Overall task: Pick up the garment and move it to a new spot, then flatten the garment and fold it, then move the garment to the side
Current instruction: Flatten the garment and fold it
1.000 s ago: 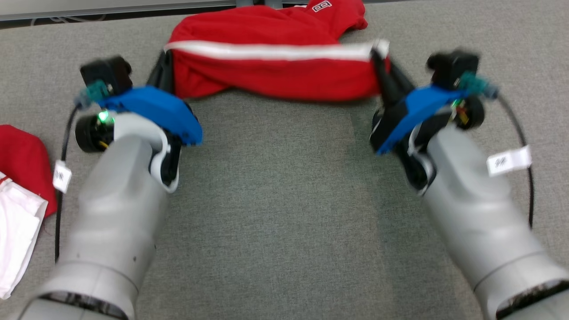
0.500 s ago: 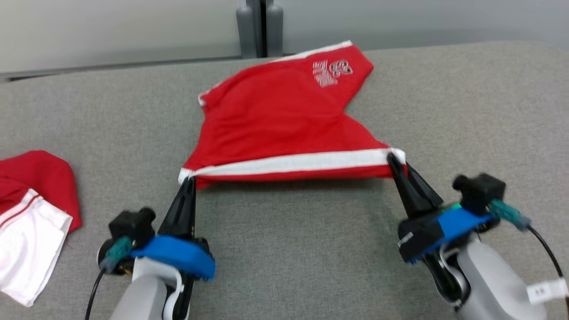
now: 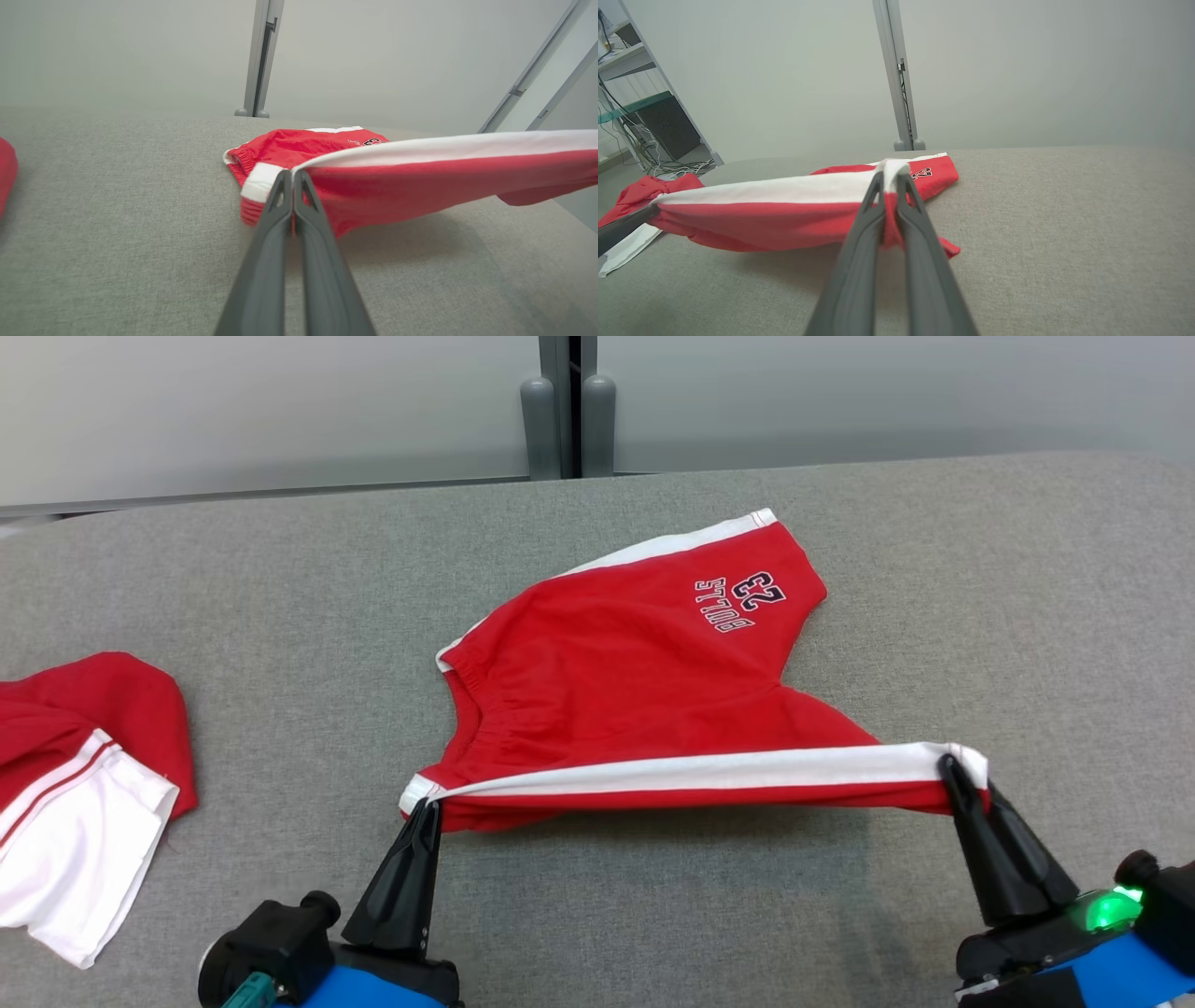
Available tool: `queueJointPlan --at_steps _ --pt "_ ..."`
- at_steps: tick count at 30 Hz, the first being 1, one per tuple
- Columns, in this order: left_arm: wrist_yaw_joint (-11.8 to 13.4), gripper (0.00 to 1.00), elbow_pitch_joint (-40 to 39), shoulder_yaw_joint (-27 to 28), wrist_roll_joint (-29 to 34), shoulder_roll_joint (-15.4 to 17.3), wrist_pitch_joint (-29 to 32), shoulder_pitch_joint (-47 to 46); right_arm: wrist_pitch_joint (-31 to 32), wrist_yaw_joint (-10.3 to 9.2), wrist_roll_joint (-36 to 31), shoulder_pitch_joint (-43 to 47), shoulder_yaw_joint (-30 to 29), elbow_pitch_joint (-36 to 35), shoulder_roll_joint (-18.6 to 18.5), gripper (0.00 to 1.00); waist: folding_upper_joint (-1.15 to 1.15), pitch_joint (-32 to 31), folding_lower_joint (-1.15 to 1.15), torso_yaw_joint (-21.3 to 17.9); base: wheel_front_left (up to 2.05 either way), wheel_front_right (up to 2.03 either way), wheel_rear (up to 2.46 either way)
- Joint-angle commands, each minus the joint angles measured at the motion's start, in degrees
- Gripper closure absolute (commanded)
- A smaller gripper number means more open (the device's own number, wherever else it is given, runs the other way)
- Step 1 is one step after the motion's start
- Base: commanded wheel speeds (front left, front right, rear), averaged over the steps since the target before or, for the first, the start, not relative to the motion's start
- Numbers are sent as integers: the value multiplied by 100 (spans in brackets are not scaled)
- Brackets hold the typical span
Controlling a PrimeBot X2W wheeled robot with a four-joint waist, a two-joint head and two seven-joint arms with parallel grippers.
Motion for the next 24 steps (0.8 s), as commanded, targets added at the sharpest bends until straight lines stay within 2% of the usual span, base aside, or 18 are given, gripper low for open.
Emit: queueJointPlan --at_steps 1,5,9,14,19,23,24 --pt "38 100 -164 13 -15 44 103 7 134 -4 -78 82 -119 -165 22 100 1 23 1 -1 0 0 0" --pt "-11 100 -302 53 -75 147 321 -306 389 -4 -79 -233 -330 -253 72 100 1 174 1 7 0 0 0" --pt "-157 100 21 83 -148 161 309 -926 448 -7 1 -946 -451 232 -22 100 1 505 1 96 0 0 0" --pt "-371 100 947 -52 -344 38 298 -2336 453 -8 154 -2607 -400 1542 -404 100 1 1195 1 417 0 0 0" --pt "-461 100 1717 -337 -459 -88 170 -3443 394 -7 211 -4096 -112 2808 -747 100 1 1669 1 680 0 0 0" --pt "-486 100 2295 -658 -581 -187 85 -4154 319 -7 164 -5063 101 3873 -884 100 1 1924 1 834 0 0 0" --pt "-486 100 2295 -658 -581 -187 85 -4154 319 -7 164 -5063 101 3873 -884 100 1 1924 1 834 0 0 0"
